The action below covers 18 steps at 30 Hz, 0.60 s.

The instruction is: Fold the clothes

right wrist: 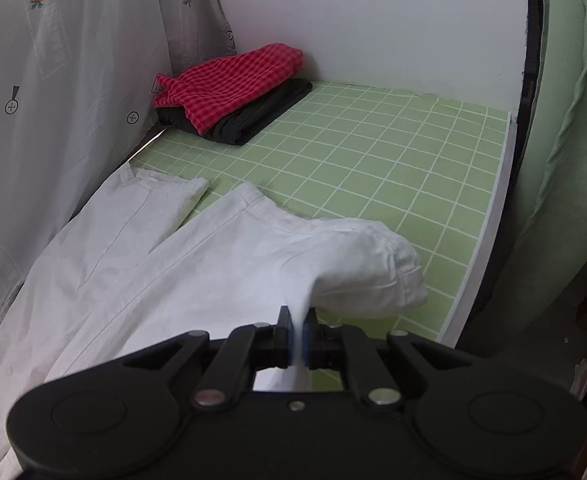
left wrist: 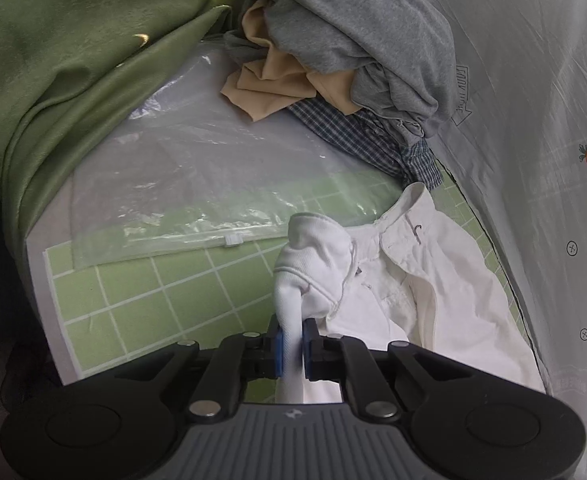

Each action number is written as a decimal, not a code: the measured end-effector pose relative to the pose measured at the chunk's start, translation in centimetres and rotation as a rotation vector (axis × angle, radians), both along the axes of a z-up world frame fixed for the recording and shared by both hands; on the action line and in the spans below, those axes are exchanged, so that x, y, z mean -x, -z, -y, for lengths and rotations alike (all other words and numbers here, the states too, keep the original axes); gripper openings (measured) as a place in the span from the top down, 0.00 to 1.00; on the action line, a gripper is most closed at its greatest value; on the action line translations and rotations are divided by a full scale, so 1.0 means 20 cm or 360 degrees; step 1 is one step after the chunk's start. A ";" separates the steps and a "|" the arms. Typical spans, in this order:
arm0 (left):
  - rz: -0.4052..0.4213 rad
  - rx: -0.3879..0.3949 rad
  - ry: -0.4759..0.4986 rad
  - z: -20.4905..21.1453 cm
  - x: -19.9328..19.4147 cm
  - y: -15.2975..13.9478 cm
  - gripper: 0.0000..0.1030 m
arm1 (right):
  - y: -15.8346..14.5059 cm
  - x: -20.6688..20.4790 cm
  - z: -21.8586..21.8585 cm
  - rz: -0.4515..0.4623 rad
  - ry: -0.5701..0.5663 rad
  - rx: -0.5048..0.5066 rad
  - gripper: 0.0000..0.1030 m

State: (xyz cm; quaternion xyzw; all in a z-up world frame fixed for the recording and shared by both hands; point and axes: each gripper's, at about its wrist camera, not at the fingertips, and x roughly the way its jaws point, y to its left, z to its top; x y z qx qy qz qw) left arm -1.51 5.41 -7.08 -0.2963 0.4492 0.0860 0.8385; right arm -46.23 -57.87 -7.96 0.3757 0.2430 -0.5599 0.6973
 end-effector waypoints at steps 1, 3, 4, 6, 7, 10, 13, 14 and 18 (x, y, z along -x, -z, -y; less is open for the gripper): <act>-0.0001 -0.0001 -0.0023 -0.03 0.05 -0.02 0.90 | -0.02 0.04 -0.02 0.0019 0.0006 0.0006 0.95; 0.0000 0.0008 -0.0075 -0.09 0.15 -0.06 0.90 | -0.05 0.09 -0.05 0.0061 0.0013 0.0016 0.95; 0.0014 0.0012 -0.0099 -0.12 0.19 -0.09 0.90 | -0.08 0.11 -0.07 0.0080 0.0012 0.0024 0.95; 0.0061 -0.0008 -0.0123 -0.16 0.26 -0.18 0.91 | -0.14 0.14 -0.09 0.0125 0.0000 0.0055 0.95; 0.0085 -0.0020 -0.0126 -0.17 0.27 -0.23 0.91 | -0.17 0.14 -0.10 0.0150 -0.0008 0.0071 0.95; 0.0169 -0.0055 -0.0101 -0.13 0.27 -0.32 0.91 | -0.24 0.10 -0.09 0.0233 -0.0040 0.0131 0.95; 0.0203 -0.0116 -0.0067 -0.05 0.22 -0.35 0.92 | -0.29 0.02 -0.06 0.0278 -0.0081 0.0197 0.95; 0.0209 -0.0119 -0.0056 -0.03 0.20 -0.36 0.92 | -0.29 -0.02 -0.05 0.0274 -0.0097 0.0220 0.95; 0.0272 -0.0105 0.0009 0.05 0.13 -0.41 0.92 | -0.36 -0.18 0.00 0.0321 -0.0148 0.0295 0.95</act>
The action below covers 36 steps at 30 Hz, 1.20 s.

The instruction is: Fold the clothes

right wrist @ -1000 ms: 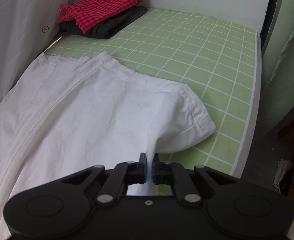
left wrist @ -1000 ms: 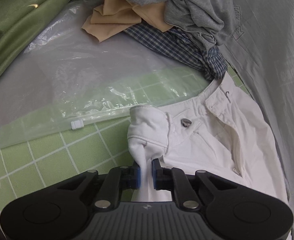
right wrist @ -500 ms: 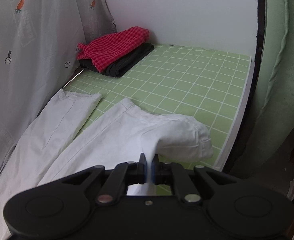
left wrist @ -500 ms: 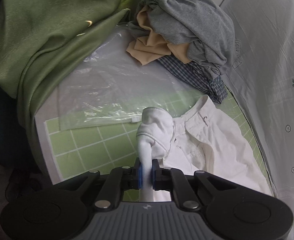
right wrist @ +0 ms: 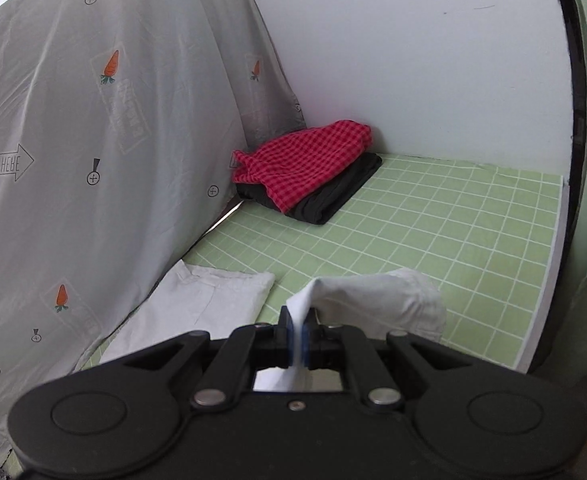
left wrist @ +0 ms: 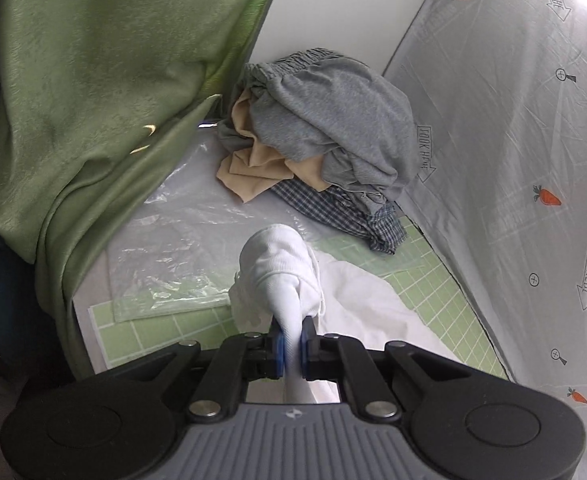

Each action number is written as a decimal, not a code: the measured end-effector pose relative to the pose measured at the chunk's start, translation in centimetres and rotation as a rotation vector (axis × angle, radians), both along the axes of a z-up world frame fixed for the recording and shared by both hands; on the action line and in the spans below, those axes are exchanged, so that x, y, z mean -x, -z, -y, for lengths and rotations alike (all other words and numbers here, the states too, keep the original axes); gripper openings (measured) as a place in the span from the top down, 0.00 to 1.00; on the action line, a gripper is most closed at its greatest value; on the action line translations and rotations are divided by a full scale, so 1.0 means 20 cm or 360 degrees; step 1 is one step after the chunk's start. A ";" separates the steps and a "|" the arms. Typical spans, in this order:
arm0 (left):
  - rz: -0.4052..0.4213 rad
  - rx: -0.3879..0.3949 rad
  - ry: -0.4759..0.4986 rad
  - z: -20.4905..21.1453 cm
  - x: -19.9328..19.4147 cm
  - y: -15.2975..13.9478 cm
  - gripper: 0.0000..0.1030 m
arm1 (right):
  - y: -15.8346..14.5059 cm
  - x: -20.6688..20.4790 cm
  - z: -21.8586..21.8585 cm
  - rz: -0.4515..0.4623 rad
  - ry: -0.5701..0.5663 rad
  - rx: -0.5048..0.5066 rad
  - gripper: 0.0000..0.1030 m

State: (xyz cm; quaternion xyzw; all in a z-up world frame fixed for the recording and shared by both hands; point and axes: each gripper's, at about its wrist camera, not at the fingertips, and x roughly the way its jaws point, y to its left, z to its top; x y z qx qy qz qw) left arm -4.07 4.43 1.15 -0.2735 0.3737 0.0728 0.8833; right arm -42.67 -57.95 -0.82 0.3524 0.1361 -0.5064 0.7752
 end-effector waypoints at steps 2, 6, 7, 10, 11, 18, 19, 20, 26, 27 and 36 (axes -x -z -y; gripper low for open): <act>0.0035 0.0006 0.0012 0.03 -0.04 -0.03 0.92 | -0.06 -0.07 0.02 0.0013 -0.0031 0.0064 0.95; 0.0106 0.0060 0.0017 0.06 -0.14 -0.09 0.92 | -0.19 -0.20 0.08 0.0079 -0.0070 0.0183 0.95; 0.0119 0.0070 0.0018 0.07 -0.17 -0.09 0.92 | -0.22 -0.23 0.09 0.0110 -0.0074 0.0197 0.95; 0.0124 0.0089 0.0014 0.11 -0.26 -0.08 0.92 | -0.26 -0.33 0.16 0.0162 -0.0080 0.0230 0.95; 0.0116 0.0092 0.0010 0.13 -0.29 -0.07 0.92 | -0.26 -0.37 0.18 0.0157 -0.0082 0.0235 0.95; 0.0046 0.0105 -0.0024 0.21 -0.52 0.02 0.92 | -0.19 -0.68 0.30 0.0109 -0.0079 0.0186 0.95; 0.0031 0.0112 -0.0033 0.22 -0.57 0.04 0.92 | -0.18 -0.74 0.32 0.0094 -0.0084 0.0186 0.95; 0.0014 0.0117 -0.0044 0.24 -0.62 0.06 0.92 | -0.17 -0.79 0.35 0.0079 -0.0088 0.0186 0.95; -0.0104 0.0071 -0.0086 0.37 -0.94 0.20 0.91 | -0.09 -1.25 0.57 -0.0039 -0.0143 0.0119 0.95; -0.0100 0.0052 -0.0073 0.40 -1.01 0.23 0.91 | -0.06 -1.35 0.62 -0.0059 -0.0157 0.0106 0.95; -0.0043 -0.0166 -0.0119 0.60 -1.31 0.29 0.19 | 0.26 -1.89 1.00 -0.0187 -0.0271 -0.0032 0.40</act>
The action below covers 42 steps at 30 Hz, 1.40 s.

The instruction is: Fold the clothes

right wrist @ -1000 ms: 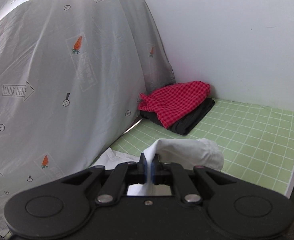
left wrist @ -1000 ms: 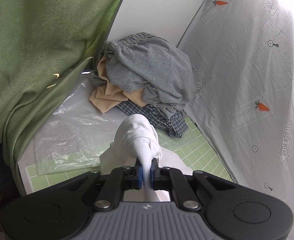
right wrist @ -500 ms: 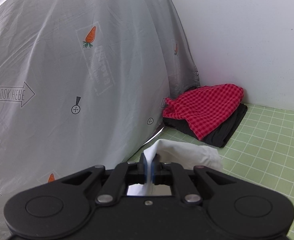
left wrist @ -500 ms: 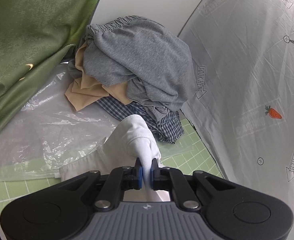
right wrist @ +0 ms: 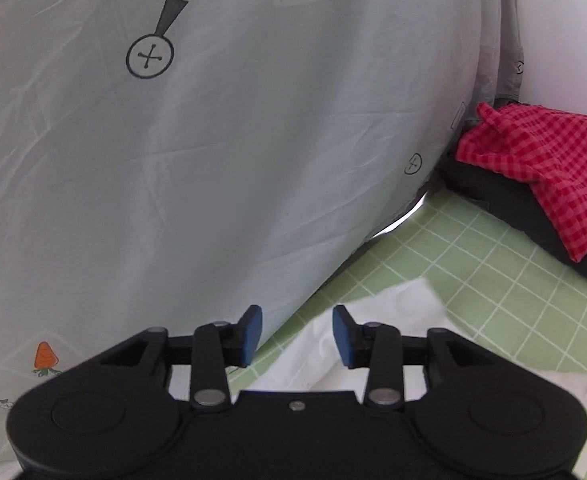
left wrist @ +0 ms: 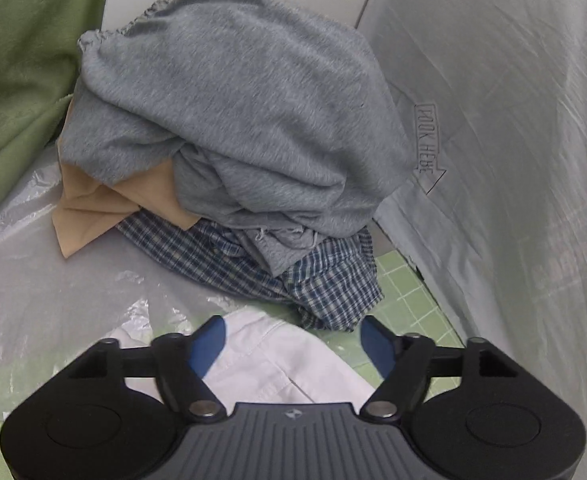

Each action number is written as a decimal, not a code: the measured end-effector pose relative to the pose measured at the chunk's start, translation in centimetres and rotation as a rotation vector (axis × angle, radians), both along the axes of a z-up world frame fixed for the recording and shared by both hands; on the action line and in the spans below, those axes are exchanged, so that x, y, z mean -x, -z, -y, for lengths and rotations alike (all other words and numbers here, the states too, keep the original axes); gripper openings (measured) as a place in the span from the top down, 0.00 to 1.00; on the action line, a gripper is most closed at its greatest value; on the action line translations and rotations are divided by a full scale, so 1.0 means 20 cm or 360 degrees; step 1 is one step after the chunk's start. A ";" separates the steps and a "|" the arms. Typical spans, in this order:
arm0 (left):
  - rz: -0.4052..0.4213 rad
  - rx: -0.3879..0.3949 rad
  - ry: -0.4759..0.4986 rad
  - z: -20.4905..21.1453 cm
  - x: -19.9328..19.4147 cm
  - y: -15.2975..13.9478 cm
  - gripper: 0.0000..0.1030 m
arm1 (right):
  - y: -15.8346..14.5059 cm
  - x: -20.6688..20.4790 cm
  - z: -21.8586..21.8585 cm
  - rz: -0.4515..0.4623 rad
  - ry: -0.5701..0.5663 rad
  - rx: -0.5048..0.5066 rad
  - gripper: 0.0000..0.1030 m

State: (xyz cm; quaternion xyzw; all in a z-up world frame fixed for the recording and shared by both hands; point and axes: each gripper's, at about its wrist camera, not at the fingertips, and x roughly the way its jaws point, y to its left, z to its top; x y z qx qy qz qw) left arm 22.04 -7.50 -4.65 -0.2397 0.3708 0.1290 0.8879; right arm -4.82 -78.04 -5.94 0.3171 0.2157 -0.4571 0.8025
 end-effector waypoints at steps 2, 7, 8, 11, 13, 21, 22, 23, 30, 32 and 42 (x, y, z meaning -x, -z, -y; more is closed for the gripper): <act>-0.0011 -0.0069 0.0072 0.04 0.03 -0.01 0.19 | 0.04 0.10 -0.05 -0.0061 0.0091 0.0048 0.21; -0.0156 -0.0096 0.0277 0.17 0.13 0.07 0.19 | 0.26 0.45 -0.15 -0.0279 0.0309 -0.0068 0.19; -0.0188 -0.0092 0.0315 0.20 0.16 0.09 0.19 | 0.30 0.52 -0.17 -0.0284 0.0355 -0.0115 0.19; -0.0258 -0.0080 0.0412 0.29 0.23 0.14 0.19 | 0.39 0.66 -0.21 -0.0273 0.0458 -0.0237 0.19; -0.0288 -0.0073 0.0466 0.35 0.27 0.16 0.19 | 0.44 0.71 -0.23 -0.0252 0.0516 -0.0285 0.18; -0.0313 -0.0094 0.0661 0.57 0.39 0.15 0.19 | 0.53 0.70 -0.25 -0.0299 0.0472 -0.0269 0.21; -0.0313 -0.0097 0.0688 0.59 0.41 0.14 0.19 | 0.53 0.70 -0.25 -0.0304 0.0445 -0.0255 0.24; -0.0315 -0.0088 0.0716 0.62 0.42 0.14 0.19 | 0.53 0.69 -0.25 -0.0306 0.0415 -0.0243 0.37; -0.0403 -0.0063 0.0825 0.67 0.53 0.20 0.19 | 0.43 0.81 -0.27 -0.0281 0.0273 -0.0172 0.92; -0.0432 -0.0046 0.0801 0.62 0.57 0.22 0.19 | 0.39 0.88 -0.29 -0.0328 0.0288 -0.0135 0.92; -0.0421 0.0041 0.0657 0.33 0.75 0.19 0.19 | 0.29 1.19 -0.49 -0.0764 0.0475 0.0038 0.57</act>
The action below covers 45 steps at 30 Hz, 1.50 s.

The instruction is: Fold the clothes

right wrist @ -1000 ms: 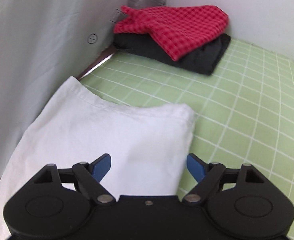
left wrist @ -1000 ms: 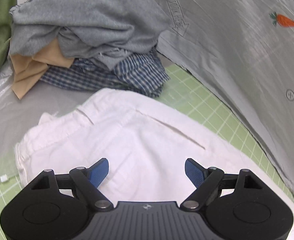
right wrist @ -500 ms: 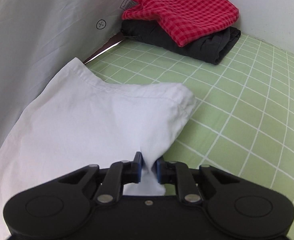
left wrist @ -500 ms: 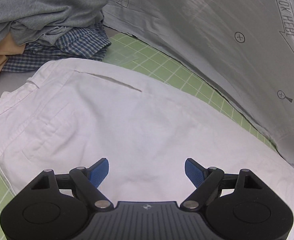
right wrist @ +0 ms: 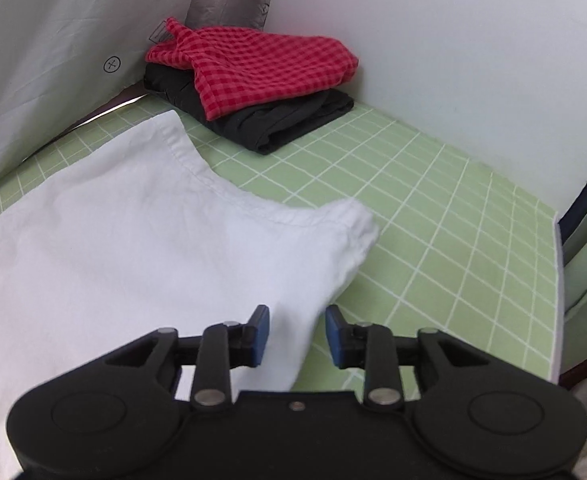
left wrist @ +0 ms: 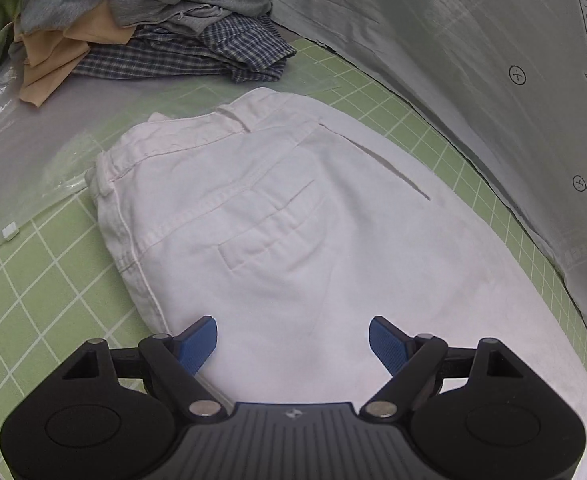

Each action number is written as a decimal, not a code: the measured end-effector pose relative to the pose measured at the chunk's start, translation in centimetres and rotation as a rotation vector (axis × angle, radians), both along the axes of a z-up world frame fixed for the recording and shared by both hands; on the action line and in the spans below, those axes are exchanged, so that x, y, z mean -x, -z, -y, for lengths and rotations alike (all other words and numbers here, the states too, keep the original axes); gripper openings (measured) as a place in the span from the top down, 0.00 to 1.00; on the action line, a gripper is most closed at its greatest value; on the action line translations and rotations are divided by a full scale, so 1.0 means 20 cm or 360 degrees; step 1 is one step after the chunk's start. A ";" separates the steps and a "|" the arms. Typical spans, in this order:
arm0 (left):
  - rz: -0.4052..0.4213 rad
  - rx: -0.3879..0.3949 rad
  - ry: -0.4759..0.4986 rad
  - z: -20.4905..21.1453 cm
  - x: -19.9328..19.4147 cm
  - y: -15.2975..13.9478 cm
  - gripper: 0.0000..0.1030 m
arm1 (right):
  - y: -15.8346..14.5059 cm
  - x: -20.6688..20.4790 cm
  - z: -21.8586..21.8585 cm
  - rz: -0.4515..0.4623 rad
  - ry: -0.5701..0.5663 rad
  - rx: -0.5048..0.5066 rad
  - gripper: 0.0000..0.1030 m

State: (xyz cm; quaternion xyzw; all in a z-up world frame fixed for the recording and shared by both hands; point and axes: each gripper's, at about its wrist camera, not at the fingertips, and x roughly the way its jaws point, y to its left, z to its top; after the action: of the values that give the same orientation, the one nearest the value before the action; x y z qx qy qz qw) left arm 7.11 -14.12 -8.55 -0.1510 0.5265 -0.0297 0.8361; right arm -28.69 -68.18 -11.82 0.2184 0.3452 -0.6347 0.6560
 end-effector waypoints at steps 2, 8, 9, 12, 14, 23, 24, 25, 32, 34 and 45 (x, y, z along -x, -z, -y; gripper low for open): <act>0.0028 0.0017 -0.0005 -0.05 0.04 -0.03 0.19 | -0.06 -0.05 -0.09 0.0008 -0.0044 0.0067 0.43; 0.0056 0.0045 -0.0001 -0.18 0.14 -0.06 0.19 | -0.07 -0.39 -0.45 0.0236 -0.0478 -0.0065 0.27; 0.0059 0.0045 0.0006 -0.20 0.16 -0.07 0.19 | -0.05 -0.46 -0.52 0.0266 -0.0554 -0.0108 0.27; 0.0064 0.0029 0.0032 -0.26 0.20 -0.07 0.19 | 0.02 -0.69 -0.79 0.0328 -0.0810 -0.0221 0.26; 0.0064 0.0016 0.0040 -0.30 0.23 -0.08 0.19 | 0.06 -0.79 -0.95 0.0306 -0.0924 -0.0274 0.26; 0.0064 -0.0024 -0.0008 -0.58 0.18 -0.06 0.19 | 0.17 -0.71 -1.45 0.0077 -0.1243 -0.0259 0.18; 0.0075 -0.0022 -0.0004 -0.59 0.15 -0.06 0.19 | 0.16 -0.70 -1.45 0.0085 -0.1218 -0.0286 0.17; 0.0095 -0.0021 0.0008 -0.60 0.11 -0.07 0.19 | 0.15 -0.68 -1.44 0.0103 -0.1174 -0.0319 0.17; 0.0214 -0.0006 0.0113 -0.60 -0.18 -0.10 0.19 | 0.04 -0.63 -1.35 0.0232 -0.0773 -0.0281 0.16; 0.0240 -0.0012 0.0181 -0.58 -0.28 -0.10 0.19 | 0.01 -0.64 -1.33 0.0207 -0.0724 -0.0249 0.16; 0.0187 0.0056 0.0454 -0.41 -0.62 0.10 0.30 | 0.08 -0.78 -1.29 -0.0054 -0.0684 -0.0301 0.16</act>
State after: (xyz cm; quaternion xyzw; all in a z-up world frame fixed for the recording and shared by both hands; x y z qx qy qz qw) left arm 19.51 -5.87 -10.58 -0.0873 0.4923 -0.1660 0.8500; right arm -13.15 -42.33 -13.47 0.1898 0.4526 -0.4489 0.7467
